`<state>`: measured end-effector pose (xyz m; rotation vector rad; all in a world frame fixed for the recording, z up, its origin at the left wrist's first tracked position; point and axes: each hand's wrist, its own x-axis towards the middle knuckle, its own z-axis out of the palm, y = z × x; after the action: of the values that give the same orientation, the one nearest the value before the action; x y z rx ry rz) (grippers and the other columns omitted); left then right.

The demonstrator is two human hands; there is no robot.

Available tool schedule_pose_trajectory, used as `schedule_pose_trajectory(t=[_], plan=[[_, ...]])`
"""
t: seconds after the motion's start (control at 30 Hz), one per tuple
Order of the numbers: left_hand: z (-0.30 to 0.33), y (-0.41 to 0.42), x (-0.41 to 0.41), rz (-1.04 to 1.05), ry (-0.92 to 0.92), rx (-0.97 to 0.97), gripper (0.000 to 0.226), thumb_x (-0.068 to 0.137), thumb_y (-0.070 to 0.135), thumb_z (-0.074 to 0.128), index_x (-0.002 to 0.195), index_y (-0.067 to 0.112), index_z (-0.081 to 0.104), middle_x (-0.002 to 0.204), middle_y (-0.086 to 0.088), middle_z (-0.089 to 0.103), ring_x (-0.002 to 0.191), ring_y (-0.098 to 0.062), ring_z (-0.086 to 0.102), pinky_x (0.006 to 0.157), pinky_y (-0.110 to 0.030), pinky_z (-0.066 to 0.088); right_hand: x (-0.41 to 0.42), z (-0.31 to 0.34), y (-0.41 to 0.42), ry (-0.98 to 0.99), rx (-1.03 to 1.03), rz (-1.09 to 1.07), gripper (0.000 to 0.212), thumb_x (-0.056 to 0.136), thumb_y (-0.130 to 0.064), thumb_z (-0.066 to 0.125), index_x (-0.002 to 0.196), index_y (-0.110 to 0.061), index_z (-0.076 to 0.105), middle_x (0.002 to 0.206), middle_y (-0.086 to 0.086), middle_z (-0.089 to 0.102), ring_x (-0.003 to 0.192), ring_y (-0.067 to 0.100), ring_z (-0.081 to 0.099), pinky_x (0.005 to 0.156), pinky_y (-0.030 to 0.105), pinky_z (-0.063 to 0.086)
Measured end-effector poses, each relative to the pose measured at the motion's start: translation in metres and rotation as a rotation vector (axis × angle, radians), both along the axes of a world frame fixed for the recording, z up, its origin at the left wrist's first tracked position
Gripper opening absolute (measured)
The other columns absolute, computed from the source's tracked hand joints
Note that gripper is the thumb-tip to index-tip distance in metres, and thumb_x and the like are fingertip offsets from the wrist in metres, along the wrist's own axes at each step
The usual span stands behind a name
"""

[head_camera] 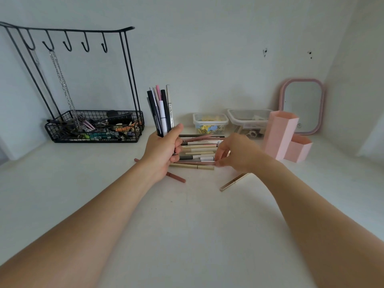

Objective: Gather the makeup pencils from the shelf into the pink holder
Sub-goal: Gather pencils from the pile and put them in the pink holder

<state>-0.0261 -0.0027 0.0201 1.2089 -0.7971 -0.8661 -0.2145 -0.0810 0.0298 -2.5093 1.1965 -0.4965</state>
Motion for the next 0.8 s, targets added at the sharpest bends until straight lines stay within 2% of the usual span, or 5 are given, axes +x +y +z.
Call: schedule_pose_trajectory(t=[0.23,0.4,0.5,0.63,0.8], plan=[[0.001,0.005,-0.004,0.011,-0.026,0.017,0.030,0.091,0.040,0.072,0.081,0.023,0.050,0.055,0.007,0.041,0.051,-0.010,0.035,0.042,-0.021,0.022,-0.002,0.001,-0.001,0.051,0.005,0.055,0.013,0.077,-0.011,0.080,0.088,-0.016,0.078,0.085,-0.001,0.075,0.061,-0.002,0.055,0.052,0.000,0.037],[0.003,0.005,-0.005,0.005,-0.023,0.020,0.032,0.089,0.042,0.075,0.083,0.021,0.050,0.053,0.007,0.041,0.049,-0.010,0.036,0.041,-0.020,0.023,-0.015,0.017,-0.001,0.047,0.043,0.106,0.013,0.092,-0.014,0.065,0.101,-0.016,0.075,0.091,-0.003,0.070,0.076,0.007,0.059,0.062,0.006,0.040],[0.001,0.006,-0.009,-0.010,-0.033,0.028,0.034,0.089,0.043,0.073,0.075,0.019,0.054,0.054,0.004,0.049,0.048,-0.011,0.043,0.040,-0.021,0.027,-0.017,0.023,0.003,-0.201,0.253,0.097,0.013,0.095,-0.013,0.061,0.099,-0.008,0.072,0.072,-0.005,0.062,0.065,0.009,0.056,0.060,0.016,0.048],[0.000,0.008,-0.018,-0.095,-0.075,0.018,0.042,0.087,0.048,0.073,0.067,0.022,0.047,0.055,0.004,0.036,0.050,-0.011,0.036,0.042,-0.021,0.023,-0.002,0.020,0.017,-0.569,0.596,0.208,0.017,0.095,-0.006,0.061,0.105,0.007,0.063,0.078,0.008,0.062,0.070,0.019,0.064,0.066,0.024,0.057],[0.002,0.011,-0.024,-0.158,-0.100,-0.051,0.051,0.063,0.053,0.081,0.080,0.013,0.054,0.057,0.002,0.036,0.047,-0.011,0.033,0.039,-0.019,0.023,0.016,0.012,0.032,-0.667,0.623,0.298,0.026,0.090,-0.004,0.066,0.109,0.014,0.061,0.085,0.021,0.067,0.070,0.019,0.067,0.071,0.027,0.061]])
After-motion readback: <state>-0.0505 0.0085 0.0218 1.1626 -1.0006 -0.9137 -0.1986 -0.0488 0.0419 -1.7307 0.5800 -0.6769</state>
